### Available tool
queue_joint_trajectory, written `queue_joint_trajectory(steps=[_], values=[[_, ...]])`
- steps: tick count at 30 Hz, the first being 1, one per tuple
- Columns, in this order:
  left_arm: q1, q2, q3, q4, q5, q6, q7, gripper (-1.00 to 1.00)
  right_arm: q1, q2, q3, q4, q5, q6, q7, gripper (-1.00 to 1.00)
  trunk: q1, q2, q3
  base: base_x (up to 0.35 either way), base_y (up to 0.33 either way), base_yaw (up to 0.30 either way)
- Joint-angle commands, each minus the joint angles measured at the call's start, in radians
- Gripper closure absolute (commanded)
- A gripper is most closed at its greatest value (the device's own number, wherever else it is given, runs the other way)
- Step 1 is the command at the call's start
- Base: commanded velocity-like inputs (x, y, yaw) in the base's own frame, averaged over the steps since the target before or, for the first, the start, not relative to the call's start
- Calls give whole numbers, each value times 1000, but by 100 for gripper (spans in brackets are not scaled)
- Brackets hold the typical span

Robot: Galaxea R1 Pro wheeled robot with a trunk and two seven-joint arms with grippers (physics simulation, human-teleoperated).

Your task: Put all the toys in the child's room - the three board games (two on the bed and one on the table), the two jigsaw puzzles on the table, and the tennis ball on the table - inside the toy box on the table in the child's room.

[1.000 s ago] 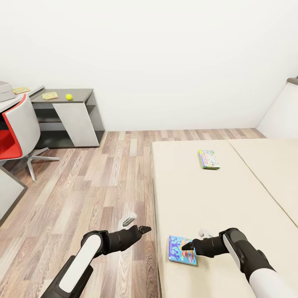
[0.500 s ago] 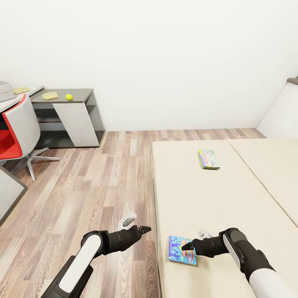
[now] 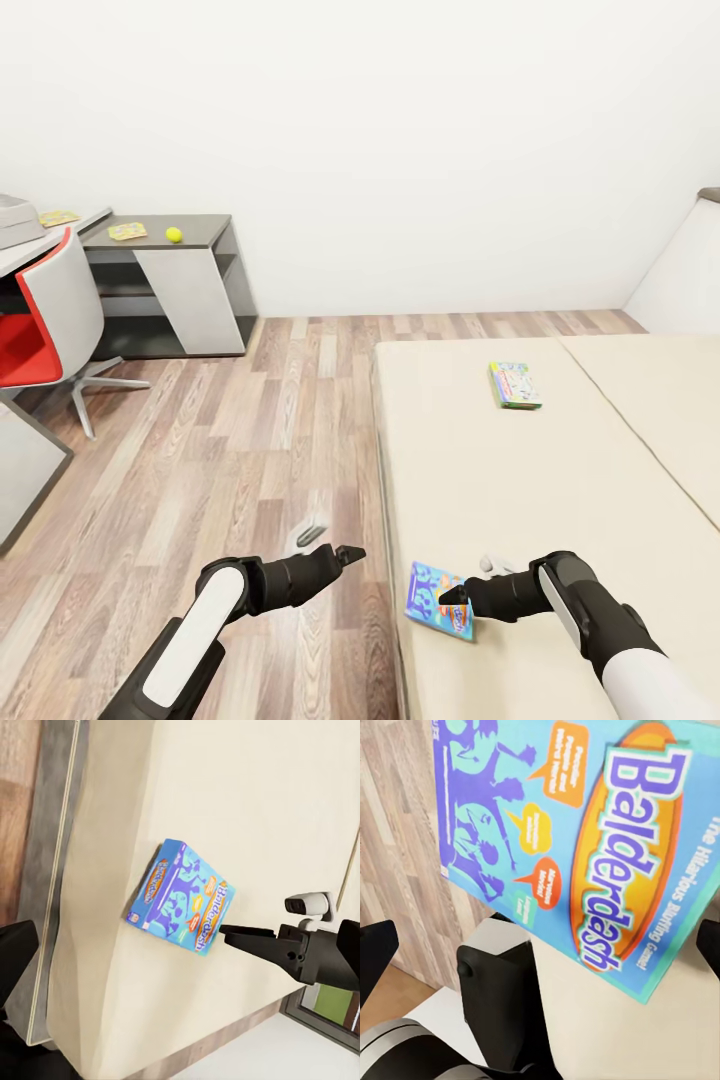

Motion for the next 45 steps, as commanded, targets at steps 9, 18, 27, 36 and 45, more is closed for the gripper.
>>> queue_joint_trajectory(steps=[9, 18, 27, 36, 45], values=[[0, 1, -2, -1, 10, 0, 10, -100, 0, 0, -2, -1, -1, 7, 2, -100, 0, 0, -1, 0, 24, 0], [-1, 1, -2, 0, 10, -1, 10, -100, 0, 0, -2, -1, -1, 7, 2, -100, 0, 0, -1, 0, 6, 0], [0, 1, -2, 0, 10, 0, 10, -100, -1, 0, -2, -1, -1, 7, 2, -100, 0, 0, -1, 0, 1, 0], [0, 1, -2, 0, 10, -1, 10, -100, -1, 0, -2, -1, -1, 7, 2, -100, 0, 0, -1, 0, 0, 0], [-1, 1, -2, -1, 11, 0, 10, -100, -1, 0, -2, -1, -1, 7, 2, -100, 0, 0, -1, 0, 52, 0]])
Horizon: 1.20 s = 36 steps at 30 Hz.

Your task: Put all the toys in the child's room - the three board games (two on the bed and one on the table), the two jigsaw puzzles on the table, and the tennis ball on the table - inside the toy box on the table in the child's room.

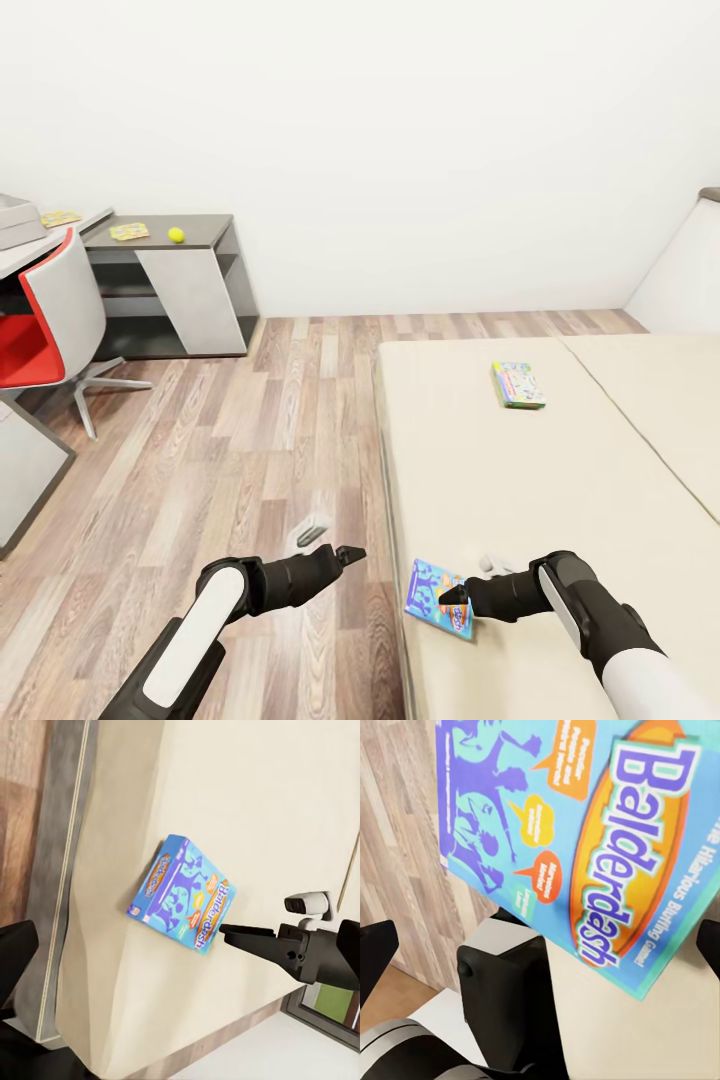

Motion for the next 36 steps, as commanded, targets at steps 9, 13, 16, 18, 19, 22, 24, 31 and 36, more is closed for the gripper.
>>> queue_joint_trajectory(steps=[9, 13, 16, 18, 19, 22, 24, 31, 36], values=[[-1, 1, -1, -2, 10, 0, 10, -100, -1, 0, -2, -1, -1, 7, 1, -100, 0, 0, -1, 0, 38, 0], [-1, 1, -1, -2, 10, -1, 11, -100, 0, 0, -2, -1, -1, 7, 1, -100, 0, 0, -1, 0, 12, 0], [-1, 1, -1, -2, 10, -1, 11, -100, 0, 0, -3, -1, -1, 7, 1, -100, 0, 0, -1, 0, 8, 0], [0, 1, -1, -1, 10, -1, 11, -100, 0, 0, -3, -1, -1, 7, 1, -100, 0, 0, -1, 0, 6, 0], [0, 1, -1, -1, 10, -1, 11, -100, 0, 0, -3, -1, -1, 7, 1, -100, 0, 0, -1, 0, 4, 0], [-1, 1, -1, -1, 10, 0, 11, -100, 0, -1, -3, -1, -1, 7, 1, -100, 0, 0, -1, 0, 3, 0], [0, 1, -1, -1, 10, 0, 11, -100, 0, -1, -3, -1, -1, 6, 0, -100, 0, 0, -1, 0, 2, 0], [0, 1, -1, -1, 10, -1, 11, -100, 0, -1, -3, -1, -1, 6, 0, -100, 0, 0, -1, 0, 1, 0], [0, 1, -1, -1, 10, 0, 11, -100, 0, -1, -4, -1, -2, 6, 0, -100, 0, 0, -1, 0, 0, 0]])
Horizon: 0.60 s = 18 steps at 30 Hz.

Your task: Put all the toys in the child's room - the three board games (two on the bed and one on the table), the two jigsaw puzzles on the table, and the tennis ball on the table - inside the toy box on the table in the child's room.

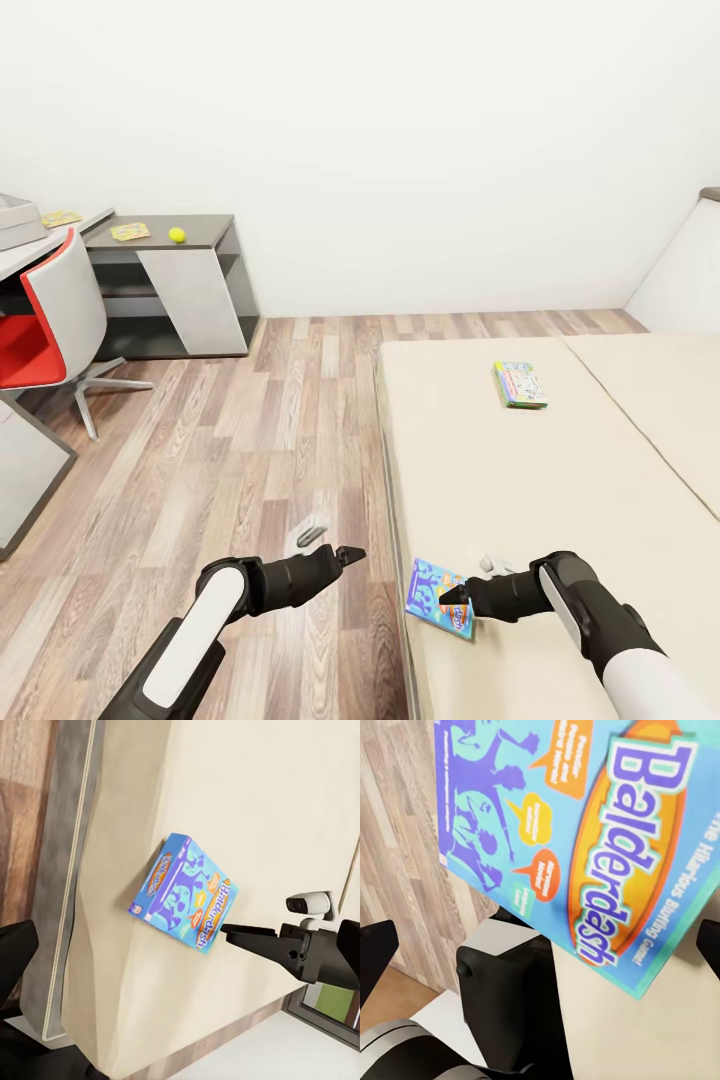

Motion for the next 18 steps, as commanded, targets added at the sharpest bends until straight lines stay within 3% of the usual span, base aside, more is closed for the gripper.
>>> queue_joint_trajectory(steps=[1, 11, 14, 18], values=[[-1, 1, -1, -1, 10, 0, 10, -100, -1, 0, -2, -1, -1, 7, 2, -100, 0, 0, -1, 0, 0, 0], [0, 1, -1, -1, 10, 0, 10, -100, -1, -12, -11, -2, -5, 8, 4, -100, 0, 0, -1, 0, 0, 0], [0, 1, -1, -1, 9, 0, 10, -100, -1, -38, -16, -2, -10, 8, 5, -100, 0, 0, -1, 0, 0, 0], [0, 1, -1, -1, 9, 0, 10, -100, -2, -53, -18, -2, -11, 9, 5, -100, 0, 0, -1, 0, 0, 0]])
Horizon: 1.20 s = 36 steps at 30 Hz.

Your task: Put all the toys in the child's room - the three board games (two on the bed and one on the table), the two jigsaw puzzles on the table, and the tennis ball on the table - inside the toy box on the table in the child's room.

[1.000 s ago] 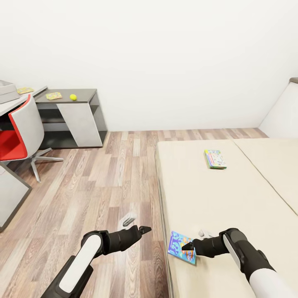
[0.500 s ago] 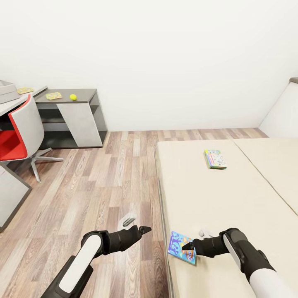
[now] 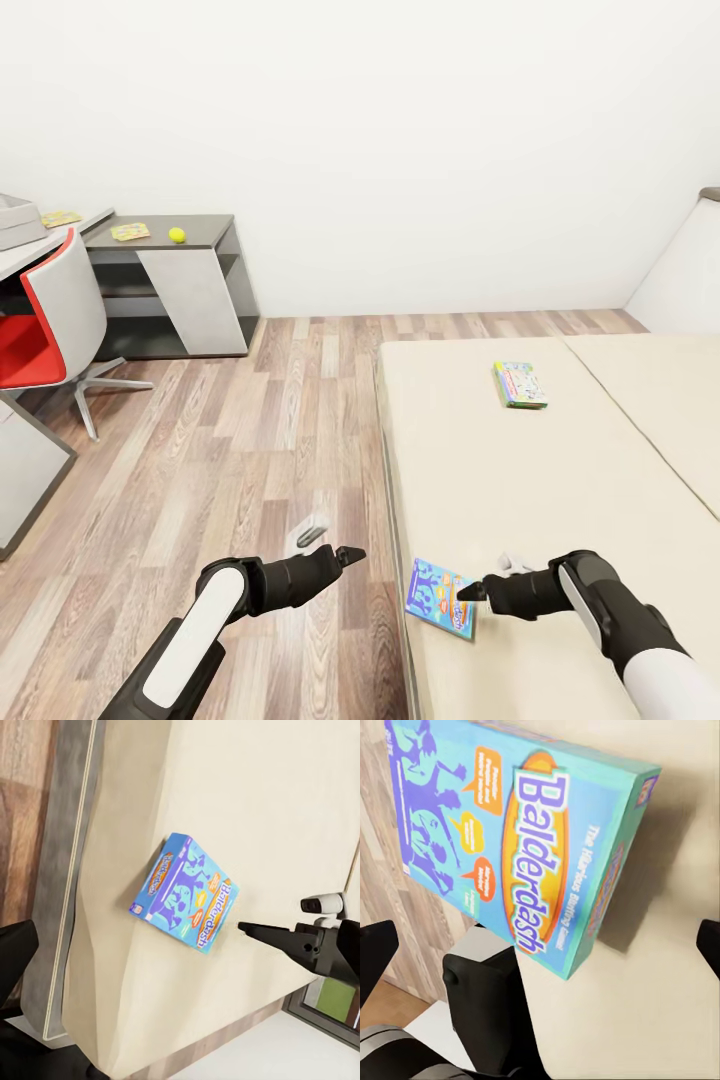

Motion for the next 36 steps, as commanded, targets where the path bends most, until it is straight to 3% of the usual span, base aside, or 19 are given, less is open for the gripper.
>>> queue_joint_trajectory(steps=[1, 25, 32, 36], values=[[-1, 1, -1, -1, 10, 0, 10, -100, -1, -5, -3, -1, -2, 7, 1, -100, 0, 0, -1, 0, 0, 0], [-1, 1, -2, -1, 10, 0, 10, -100, -1, -38, -7, 1, -2, 2, -7, -100, 0, 0, -1, 0, 0, 0], [-1, 1, -2, -1, 10, -1, 10, -100, -1, -59, -8, 0, -5, -11, -2, -100, 0, 0, -1, 0, 0, 0], [-1, 1, -2, -1, 10, -1, 10, -100, 0, -75, -32, -6, -7, -42, 1, -100, 0, 0, -1, 0, 0, 0]])
